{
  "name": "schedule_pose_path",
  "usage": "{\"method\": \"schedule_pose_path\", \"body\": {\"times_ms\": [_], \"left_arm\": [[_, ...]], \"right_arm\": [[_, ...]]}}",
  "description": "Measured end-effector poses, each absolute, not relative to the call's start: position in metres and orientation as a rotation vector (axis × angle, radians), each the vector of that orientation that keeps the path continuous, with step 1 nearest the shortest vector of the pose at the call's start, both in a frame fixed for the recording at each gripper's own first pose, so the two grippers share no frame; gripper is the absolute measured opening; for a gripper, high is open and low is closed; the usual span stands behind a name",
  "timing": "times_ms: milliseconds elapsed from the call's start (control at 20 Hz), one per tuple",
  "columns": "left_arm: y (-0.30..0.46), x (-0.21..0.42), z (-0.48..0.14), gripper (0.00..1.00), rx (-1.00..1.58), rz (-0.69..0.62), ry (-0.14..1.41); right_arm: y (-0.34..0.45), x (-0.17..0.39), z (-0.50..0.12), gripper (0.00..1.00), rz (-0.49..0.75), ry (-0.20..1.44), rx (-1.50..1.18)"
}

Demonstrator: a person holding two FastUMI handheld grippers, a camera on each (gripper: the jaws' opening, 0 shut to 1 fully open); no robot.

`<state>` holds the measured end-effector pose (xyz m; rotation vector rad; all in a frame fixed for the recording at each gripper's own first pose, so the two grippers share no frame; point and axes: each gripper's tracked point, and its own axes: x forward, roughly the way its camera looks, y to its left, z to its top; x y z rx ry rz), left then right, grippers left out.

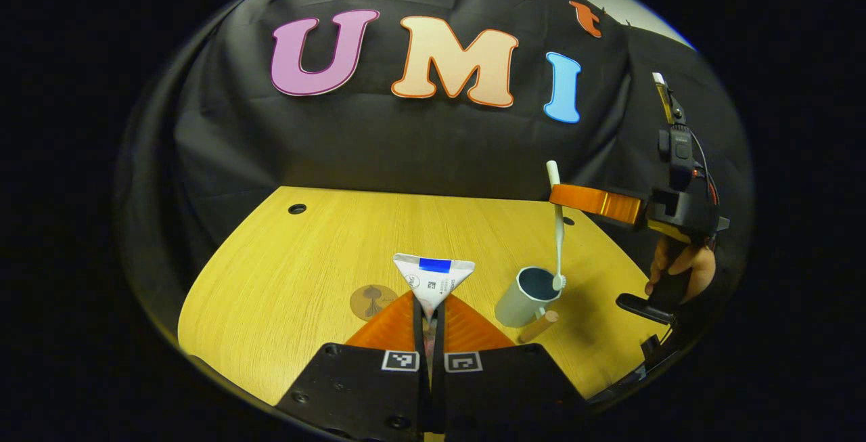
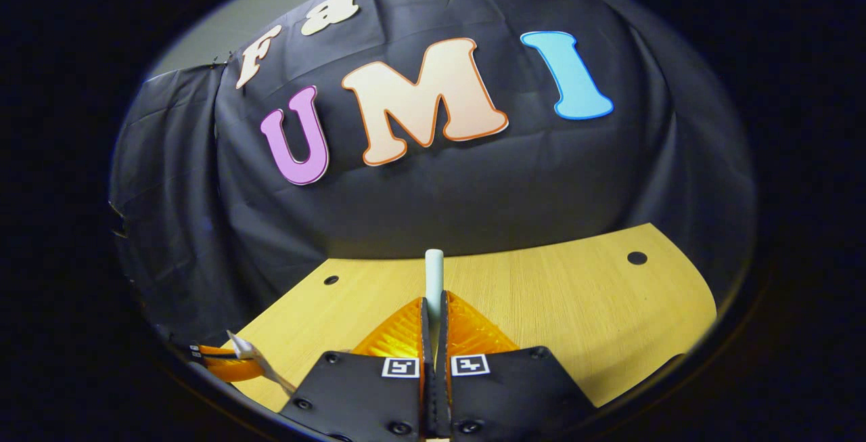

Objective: Put the toothbrush and toothpaste on the desktop into the cup, then pick up the cup and place it on the coaster on the desktop.

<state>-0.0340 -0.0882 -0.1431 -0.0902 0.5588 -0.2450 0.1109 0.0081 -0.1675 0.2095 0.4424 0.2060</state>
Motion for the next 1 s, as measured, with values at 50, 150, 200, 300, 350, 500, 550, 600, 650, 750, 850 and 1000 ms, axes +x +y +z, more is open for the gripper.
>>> {"method": "schedule_pose_path", "body": {"times_ms": [50,150,200,300,350,500,550,600,650,750,850,1000], "left_arm": [[-0.087,-0.035,-0.142,0.0,-0.089,-0.238,0.561],[-0.085,-0.036,-0.143,0.0,-0.092,-0.227,0.565],[-0.085,-0.038,-0.142,0.0,-0.095,-0.222,0.566],[-0.085,-0.037,-0.14,0.0,-0.097,-0.219,0.563],[-0.086,-0.035,-0.139,0.0,-0.093,-0.219,0.561],[-0.091,-0.03,-0.135,0.0,-0.09,-0.232,0.557],[-0.093,-0.028,-0.134,0.0,-0.09,-0.237,0.555],[-0.095,-0.027,-0.132,0.0,-0.09,-0.244,0.552],[-0.099,-0.024,-0.131,0.0,-0.091,-0.251,0.547],[-0.106,-0.019,-0.128,0.0,-0.088,-0.268,0.539],[-0.114,-0.015,-0.125,0.0,-0.09,-0.287,0.529],[-0.129,-0.005,-0.116,0.0,-0.101,-0.322,0.512]], "right_arm": [[0.008,0.117,-0.168,0.03,0.202,0.429,0.198],[0.009,0.121,-0.172,0.03,0.197,0.418,0.195],[0.009,0.121,-0.177,0.03,0.194,0.423,0.189],[0.004,0.118,-0.183,0.03,0.173,0.421,0.161],[0.004,0.117,-0.186,0.03,0.173,0.425,0.152],[0.003,0.107,-0.196,0.1,0.174,0.455,0.151],[0.0,0.105,-0.196,0.07,0.173,0.458,0.156],[-0.001,0.103,-0.194,0.2,0.172,0.46,0.162],[-0.003,0.1,-0.193,0.28,0.171,0.457,0.166],[-0.008,0.093,-0.191,0.63,0.167,0.451,0.167],[-0.021,0.086,-0.19,1.0,0.145,0.444,0.153],[-0.039,0.065,-0.197,0.99,0.119,0.466,0.152]]}}
